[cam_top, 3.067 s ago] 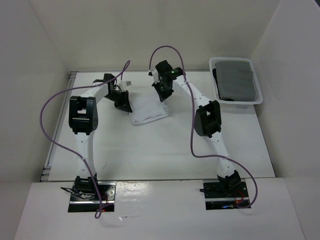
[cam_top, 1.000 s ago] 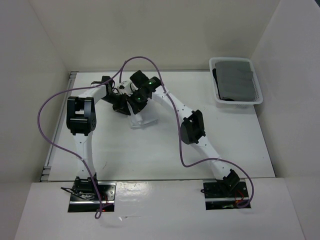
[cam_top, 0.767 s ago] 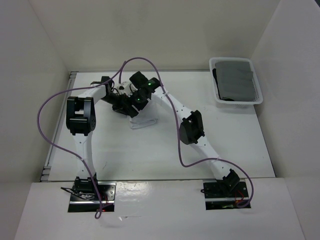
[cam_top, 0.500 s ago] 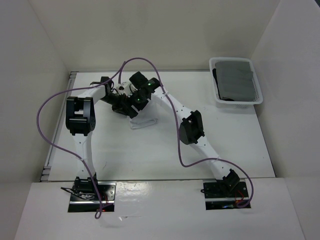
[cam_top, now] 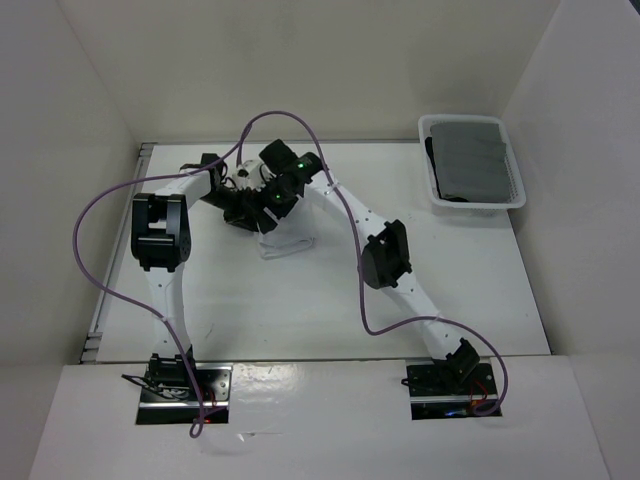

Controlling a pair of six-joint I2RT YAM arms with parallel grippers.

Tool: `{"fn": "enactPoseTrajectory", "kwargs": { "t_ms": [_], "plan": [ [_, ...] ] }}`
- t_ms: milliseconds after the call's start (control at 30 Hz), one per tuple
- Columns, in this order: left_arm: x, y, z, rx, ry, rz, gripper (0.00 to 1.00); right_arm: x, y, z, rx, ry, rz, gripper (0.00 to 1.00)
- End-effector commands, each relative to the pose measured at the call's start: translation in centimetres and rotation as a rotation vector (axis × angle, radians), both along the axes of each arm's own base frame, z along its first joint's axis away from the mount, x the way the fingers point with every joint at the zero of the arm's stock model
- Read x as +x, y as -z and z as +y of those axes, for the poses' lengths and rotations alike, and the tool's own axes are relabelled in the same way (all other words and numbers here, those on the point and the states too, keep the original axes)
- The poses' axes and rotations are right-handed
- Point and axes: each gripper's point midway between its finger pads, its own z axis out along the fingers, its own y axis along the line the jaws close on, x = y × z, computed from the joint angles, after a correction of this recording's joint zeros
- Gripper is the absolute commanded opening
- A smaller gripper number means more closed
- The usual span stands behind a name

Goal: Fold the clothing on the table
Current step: Fold the skirt

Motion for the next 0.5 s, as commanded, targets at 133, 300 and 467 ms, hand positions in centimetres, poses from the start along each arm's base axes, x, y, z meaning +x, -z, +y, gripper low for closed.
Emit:
{"fn": "enactPoseTrajectory", "kwargs": {
  "t_ms": [133, 300, 467],
  "plan": [
    [-1.2, 1.6, 1.8, 0.099, 0.032, 0.013, 0.08, 0.6, -9.9, -2.7, 0.083, -0.006, -0.149, 0.80],
    [-1.1, 1.2, 1.8, 0.099, 0.032, 0.003, 0.08, -0.2, -10.3, -3.3, 0.071, -0.031, -0.144, 0.80],
    [-1.3, 0.8, 1.7, 0.090, 0.033, 0.003, 0.08, 1.7, -8.3, -4.9, 0.020, 0.014, -0.141, 0.80]
  ]
}}
